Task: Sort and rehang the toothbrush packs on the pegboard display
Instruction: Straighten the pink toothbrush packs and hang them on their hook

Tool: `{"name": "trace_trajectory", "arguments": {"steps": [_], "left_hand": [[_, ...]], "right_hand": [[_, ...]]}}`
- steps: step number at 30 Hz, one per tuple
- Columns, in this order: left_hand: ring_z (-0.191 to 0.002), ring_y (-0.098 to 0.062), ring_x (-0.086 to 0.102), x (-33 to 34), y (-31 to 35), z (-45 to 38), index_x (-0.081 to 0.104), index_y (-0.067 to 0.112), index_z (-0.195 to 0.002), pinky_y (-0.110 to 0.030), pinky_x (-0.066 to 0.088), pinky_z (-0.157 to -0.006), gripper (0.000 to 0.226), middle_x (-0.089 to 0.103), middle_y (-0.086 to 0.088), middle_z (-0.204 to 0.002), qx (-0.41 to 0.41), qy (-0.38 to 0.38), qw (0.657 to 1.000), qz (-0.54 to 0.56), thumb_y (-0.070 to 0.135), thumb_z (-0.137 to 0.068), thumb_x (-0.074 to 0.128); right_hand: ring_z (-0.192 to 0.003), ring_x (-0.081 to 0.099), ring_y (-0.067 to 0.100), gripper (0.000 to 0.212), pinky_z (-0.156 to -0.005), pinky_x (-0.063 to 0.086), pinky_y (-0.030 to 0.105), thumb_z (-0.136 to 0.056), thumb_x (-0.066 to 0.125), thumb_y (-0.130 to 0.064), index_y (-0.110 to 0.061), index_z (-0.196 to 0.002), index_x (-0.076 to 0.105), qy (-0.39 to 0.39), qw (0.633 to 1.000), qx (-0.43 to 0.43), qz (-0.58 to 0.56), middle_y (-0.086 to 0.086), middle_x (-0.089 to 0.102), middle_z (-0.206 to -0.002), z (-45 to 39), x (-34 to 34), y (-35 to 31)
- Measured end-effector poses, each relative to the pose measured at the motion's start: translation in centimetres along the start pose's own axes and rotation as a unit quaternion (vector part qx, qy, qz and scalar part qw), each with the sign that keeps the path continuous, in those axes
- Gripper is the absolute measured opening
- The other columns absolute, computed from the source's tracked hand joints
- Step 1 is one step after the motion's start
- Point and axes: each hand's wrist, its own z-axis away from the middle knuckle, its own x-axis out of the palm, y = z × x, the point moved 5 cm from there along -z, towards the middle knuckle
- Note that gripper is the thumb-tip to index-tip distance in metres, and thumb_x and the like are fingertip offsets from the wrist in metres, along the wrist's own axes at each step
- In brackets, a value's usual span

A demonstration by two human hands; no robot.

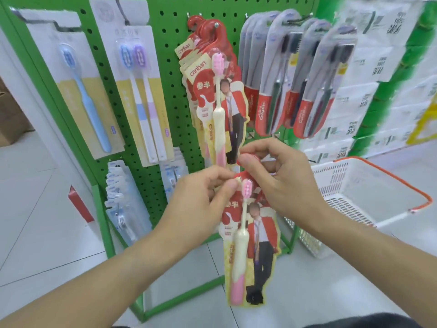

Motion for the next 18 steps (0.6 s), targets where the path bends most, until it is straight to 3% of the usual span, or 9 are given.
{"name": "trace_trajectory", "arguments": {"steps": [2,6,11,14,18], "left_hand": [[-0.071,-0.018,0.074,0.5,-0.8,-0.1,0.072,0.025,-0.096,-0.036,0.059,-0.063,0.011,0.077,0.008,-0.084,-0.022,-0.024,0.999,0.0,0.02,-0.099,0.063],[-0.066,-0.024,0.073,1.1,-2.0,-0.3,0.071,0.023,-0.094,-0.051,0.061,-0.065,0.01,0.076,0.004,-0.083,-0.049,-0.044,0.998,-0.012,0.021,-0.099,0.063],[-0.067,-0.02,0.074,1.1,-3.2,-0.4,0.065,0.016,-0.096,-0.051,0.061,-0.066,0.008,0.077,0.0,-0.081,-0.077,-0.052,0.996,0.005,0.018,-0.101,0.059],[-0.068,-0.024,0.074,1.2,-3.7,-0.4,0.063,0.015,-0.098,-0.053,0.06,-0.068,0.009,0.077,0.0,-0.078,-0.076,-0.056,0.995,-0.005,0.02,-0.102,0.057],[-0.071,-0.031,0.074,1.2,-4.2,-0.5,0.062,0.014,-0.099,-0.057,0.06,-0.069,0.006,0.077,-0.004,-0.078,-0.095,-0.046,0.994,0.019,0.018,-0.102,0.058]], "right_hand": [[-0.054,0.064,0.019,0.005,-0.049,0.046,0.024,-0.094,0.071,-0.027,-0.028,-0.091,0.067,-0.008,0.999,0.029,0.016,-0.018,0.064,-0.076,0.1,0.1,1.3],[-0.055,0.061,0.002,0.009,-0.05,0.045,0.016,-0.099,0.064,-0.026,-0.024,-0.09,0.065,-0.035,0.998,0.061,0.01,-0.013,0.067,-0.073,0.5,0.4,3.0],[-0.058,0.069,0.024,0.014,-0.054,0.057,0.037,-0.104,0.056,-0.018,-0.017,-0.117,0.062,-0.143,0.982,0.107,-0.059,0.011,0.075,-0.087,1.6,1.4,4.2],[-0.073,0.072,0.024,0.025,-0.067,0.061,0.043,-0.106,0.052,-0.015,-0.021,-0.13,0.057,-0.164,0.98,0.103,-0.039,0.009,0.075,-0.095,1.7,1.5,4.1],[-0.069,0.068,0.03,0.035,-0.068,0.059,0.052,-0.106,0.047,-0.005,-0.023,-0.136,0.051,-0.178,0.977,0.108,-0.043,0.003,0.071,-0.092,2.0,1.7,4.1]]}}
